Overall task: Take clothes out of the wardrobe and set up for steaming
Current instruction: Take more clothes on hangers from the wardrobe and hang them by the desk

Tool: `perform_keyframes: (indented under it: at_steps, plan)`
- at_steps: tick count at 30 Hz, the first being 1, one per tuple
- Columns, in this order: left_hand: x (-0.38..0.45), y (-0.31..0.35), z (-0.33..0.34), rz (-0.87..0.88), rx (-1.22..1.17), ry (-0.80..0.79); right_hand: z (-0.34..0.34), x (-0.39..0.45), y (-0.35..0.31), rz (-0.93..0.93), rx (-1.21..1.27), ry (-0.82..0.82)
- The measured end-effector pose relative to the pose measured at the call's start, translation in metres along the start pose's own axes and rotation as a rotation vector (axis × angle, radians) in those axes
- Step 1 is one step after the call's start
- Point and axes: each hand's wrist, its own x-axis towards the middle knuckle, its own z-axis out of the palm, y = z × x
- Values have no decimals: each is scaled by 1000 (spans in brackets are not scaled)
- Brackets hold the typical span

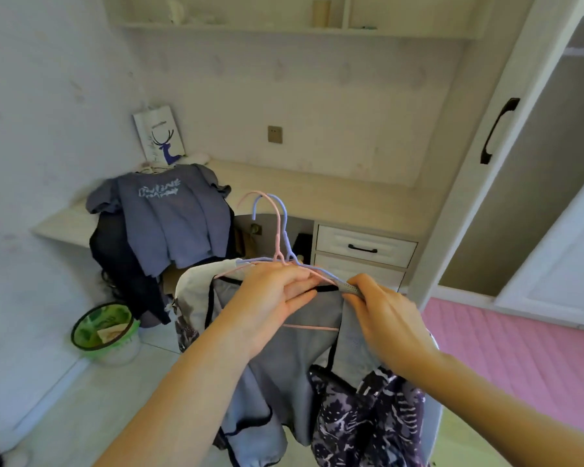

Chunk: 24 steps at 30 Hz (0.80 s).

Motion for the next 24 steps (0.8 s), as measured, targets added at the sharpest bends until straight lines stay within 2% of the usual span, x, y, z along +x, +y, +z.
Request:
perform_keyframes:
  at_steps: [3,6,9,12,14,16,20,24]
  plan:
    - [5,24,-41,45,162,20,15,31,-19,-43,58,36]
    - [9,51,-88,131,251,151,30,61,-37,-62,85,54]
    - [20,72,-141,386,436,361,45,90,-52,-75,105,72]
    - [40,86,-195,636,654,473,62,118,-68,-107,123,83]
    - [53,94,-228,712,868,472,73,134,-78,-129,131,90]
    - [65,101,-257,704,1021,386,83,148,-87,-147,141,99]
    - [89,114,-311,639,1198,275,100,173,-97,-149,162,117]
    - [109,128,-352,664,1336,313,110,199,-98,-131,173,155]
